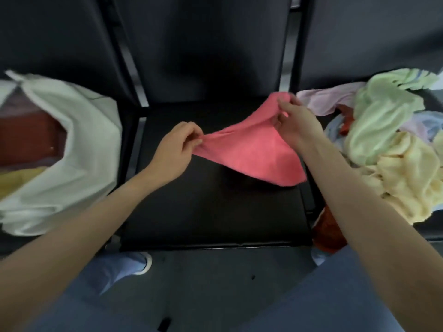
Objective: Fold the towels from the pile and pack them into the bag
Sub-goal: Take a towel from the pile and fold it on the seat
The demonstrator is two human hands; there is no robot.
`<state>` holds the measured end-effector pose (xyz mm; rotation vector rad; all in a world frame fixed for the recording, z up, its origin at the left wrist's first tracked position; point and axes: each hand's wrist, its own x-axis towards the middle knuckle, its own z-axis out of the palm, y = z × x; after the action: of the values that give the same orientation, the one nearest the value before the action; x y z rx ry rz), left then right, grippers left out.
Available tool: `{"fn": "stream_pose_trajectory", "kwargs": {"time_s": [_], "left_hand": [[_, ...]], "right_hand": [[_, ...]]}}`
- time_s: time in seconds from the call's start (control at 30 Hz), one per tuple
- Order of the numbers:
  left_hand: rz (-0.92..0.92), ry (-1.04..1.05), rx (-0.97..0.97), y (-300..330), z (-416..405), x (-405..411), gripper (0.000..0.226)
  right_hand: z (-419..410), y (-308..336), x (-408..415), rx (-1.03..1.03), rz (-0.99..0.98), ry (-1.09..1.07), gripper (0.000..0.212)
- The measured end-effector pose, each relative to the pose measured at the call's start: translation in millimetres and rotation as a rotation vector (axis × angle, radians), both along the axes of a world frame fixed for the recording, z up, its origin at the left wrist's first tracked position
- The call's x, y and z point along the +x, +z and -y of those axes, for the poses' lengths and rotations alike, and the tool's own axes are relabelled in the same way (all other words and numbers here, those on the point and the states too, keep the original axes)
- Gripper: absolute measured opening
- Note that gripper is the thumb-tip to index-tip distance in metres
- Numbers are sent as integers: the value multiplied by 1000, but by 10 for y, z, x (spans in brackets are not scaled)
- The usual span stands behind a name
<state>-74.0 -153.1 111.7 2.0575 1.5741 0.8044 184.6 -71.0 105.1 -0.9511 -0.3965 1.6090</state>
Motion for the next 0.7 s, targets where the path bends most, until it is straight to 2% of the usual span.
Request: {"fn": "stream_pose_trajectory", "kwargs": {"time_s": [0.1,0.2,0.27,0.33,0.4,0.53,0.63,0.7], "left_hand": [[-1,117,97,67,110,-364,9],[-106,144,180,9,255,-690,9],[-263,42,180,-164,376,-916,11],[-447,-119,144,-384,518,-1100,13],[-556,-197,100,-578,681,-1211,16],[-536,-147,-35,-859,948,-1321,8],[-464,-51,-208,-979,1033,-1331,11],[-401,7,-346,-1032,1057,-1301,15]], "right_hand": [[326,158,-210,139,0,93,35],[828,3,-383,135,95,171,38],[1187,-229,-466,35,254,226,39],[1499,-451,-514,-127,510,275,36],[1712,-600,-525,-257,673,360,33],[1805,-626,-551,-299,852,626,16],[1665,-647,-605,-170,1222,718,15],[1543,-686,-675,-37,1451,643,18]]}}
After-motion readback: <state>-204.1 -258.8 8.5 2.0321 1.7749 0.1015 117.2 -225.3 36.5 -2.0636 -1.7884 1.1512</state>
